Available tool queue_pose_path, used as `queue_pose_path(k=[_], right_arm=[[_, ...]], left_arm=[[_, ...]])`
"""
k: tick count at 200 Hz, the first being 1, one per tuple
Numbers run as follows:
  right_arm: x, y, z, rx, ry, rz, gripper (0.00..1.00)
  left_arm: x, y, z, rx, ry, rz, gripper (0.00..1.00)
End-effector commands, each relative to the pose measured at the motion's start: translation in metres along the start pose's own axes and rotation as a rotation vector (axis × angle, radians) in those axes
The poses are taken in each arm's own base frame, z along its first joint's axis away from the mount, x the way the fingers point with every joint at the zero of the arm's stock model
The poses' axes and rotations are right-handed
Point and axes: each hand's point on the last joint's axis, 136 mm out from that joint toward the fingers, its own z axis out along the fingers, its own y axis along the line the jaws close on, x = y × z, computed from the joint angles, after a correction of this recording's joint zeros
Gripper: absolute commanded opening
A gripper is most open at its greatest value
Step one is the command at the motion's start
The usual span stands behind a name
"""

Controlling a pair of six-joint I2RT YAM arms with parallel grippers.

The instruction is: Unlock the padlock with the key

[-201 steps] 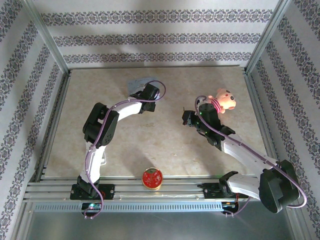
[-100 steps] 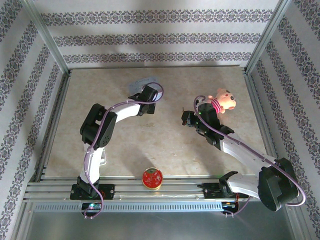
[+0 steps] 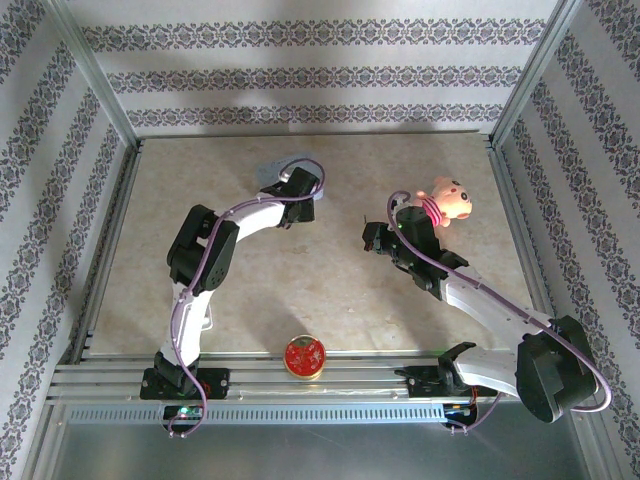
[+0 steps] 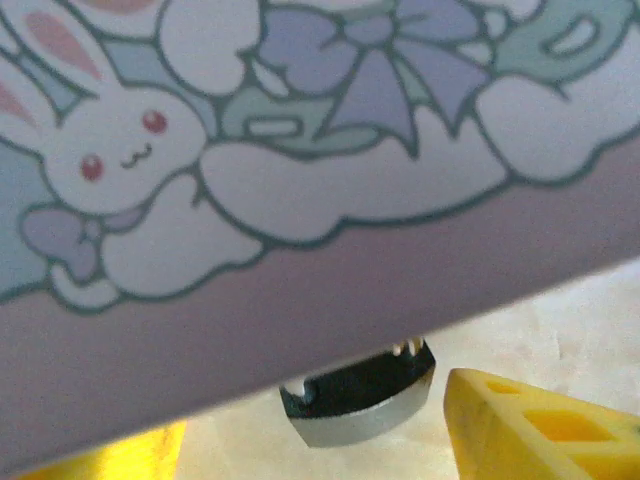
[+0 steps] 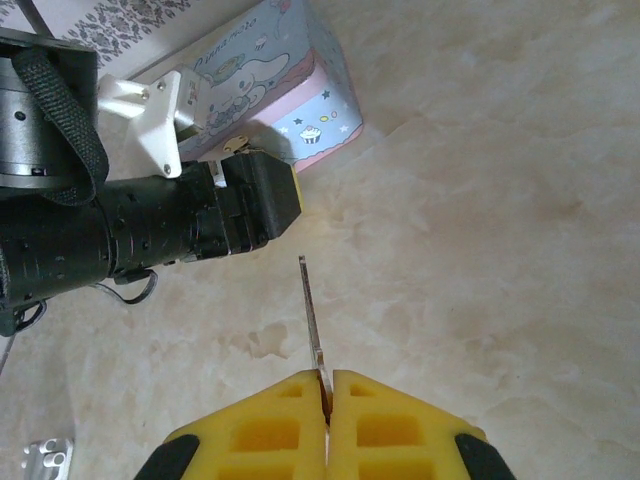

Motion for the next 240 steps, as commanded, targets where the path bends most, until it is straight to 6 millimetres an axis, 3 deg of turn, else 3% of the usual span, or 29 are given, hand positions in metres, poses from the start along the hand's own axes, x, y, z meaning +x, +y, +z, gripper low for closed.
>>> queue_pose_path(k=[1,57,155,240], right_arm=[[-0.017,0.011,-0.003,-0.041,-0.036,-0.027,0.0],[-0.019,0.01,-0.001,-0.054,-0.023,-0.031,0.0],[-0.019,0.007,0.004,-0.062,-0.004,-0.03,0.0],[-0.012,0.003,0.01,-0.063,0.025,-0.026,0.0]], left_arm=[[0.0,0.004,0.002,-0.061,-0.008,-0.061,0.66],[-0.012,0.012,0.002,-0.101,-0.083,-0.132,0.65],[-0.019,-0.001,0.012,-0.051,-0.12,-0.131,0.64],[-0.022,-0.011,0.011,-0.008,-0.112,-0.104,0.17]])
